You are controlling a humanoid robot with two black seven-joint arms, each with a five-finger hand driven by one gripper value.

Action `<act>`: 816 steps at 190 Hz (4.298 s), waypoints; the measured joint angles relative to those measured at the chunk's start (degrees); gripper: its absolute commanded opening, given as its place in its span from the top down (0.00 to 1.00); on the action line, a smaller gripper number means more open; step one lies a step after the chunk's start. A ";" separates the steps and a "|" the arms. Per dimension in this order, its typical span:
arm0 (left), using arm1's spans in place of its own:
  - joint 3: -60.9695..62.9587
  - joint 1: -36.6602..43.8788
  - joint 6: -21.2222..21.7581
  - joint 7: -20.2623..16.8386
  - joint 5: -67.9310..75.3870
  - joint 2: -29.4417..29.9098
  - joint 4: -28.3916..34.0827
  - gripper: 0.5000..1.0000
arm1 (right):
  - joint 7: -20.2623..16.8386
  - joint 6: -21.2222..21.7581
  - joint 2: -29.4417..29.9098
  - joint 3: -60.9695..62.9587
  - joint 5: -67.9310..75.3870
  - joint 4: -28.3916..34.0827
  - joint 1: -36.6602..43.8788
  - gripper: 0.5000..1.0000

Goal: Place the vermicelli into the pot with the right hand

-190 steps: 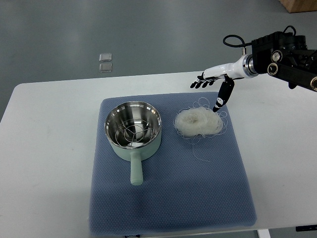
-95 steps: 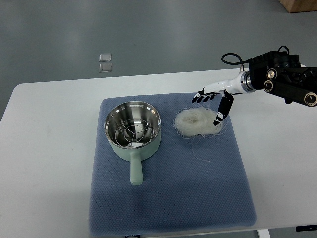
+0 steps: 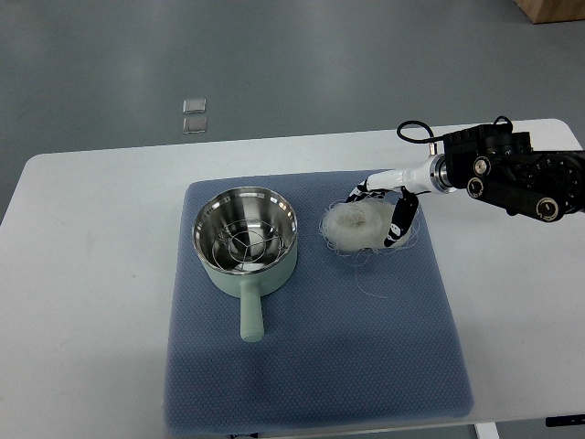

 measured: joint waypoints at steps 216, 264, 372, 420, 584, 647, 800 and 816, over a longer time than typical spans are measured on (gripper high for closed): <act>-0.05 0.00 0.00 -0.01 0.00 0.00 0.19 0.00 | -0.07 4.30 -20.11 0.23 3.35 18.49 23.38 1.00; 0.06 0.00 0.00 -0.01 0.00 0.00 -0.19 0.00 | -0.07 5.07 -23.54 -0.10 5.96 22.55 31.11 1.00; 0.01 -0.06 -0.10 0.05 0.00 0.00 -0.17 0.00 | 0.36 -3.13 8.17 -7.48 15.40 13.48 30.28 1.00; 0.00 0.00 -0.10 0.05 0.00 0.00 0.02 0.00 | 0.38 -3.46 14.52 -8.11 14.38 9.20 26.02 1.00; 0.00 0.00 -0.08 0.05 0.00 0.00 0.26 0.00 | 0.65 -3.01 17.73 -8.28 11.44 3.28 18.77 0.23; -0.09 0.00 -0.08 0.02 0.00 0.00 0.36 0.00 | 1.11 -2.90 14.57 -4.15 12.56 3.13 19.00 0.21; 0.18 -0.02 -0.10 0.28 0.00 0.00 -0.24 0.00 | 5.05 -4.35 3.97 56.77 41.72 2.58 -20.42 0.21; 0.18 0.00 -0.10 0.30 0.00 0.00 -0.24 0.00 | 6.88 -5.68 6.66 61.04 43.50 1.81 -24.57 0.21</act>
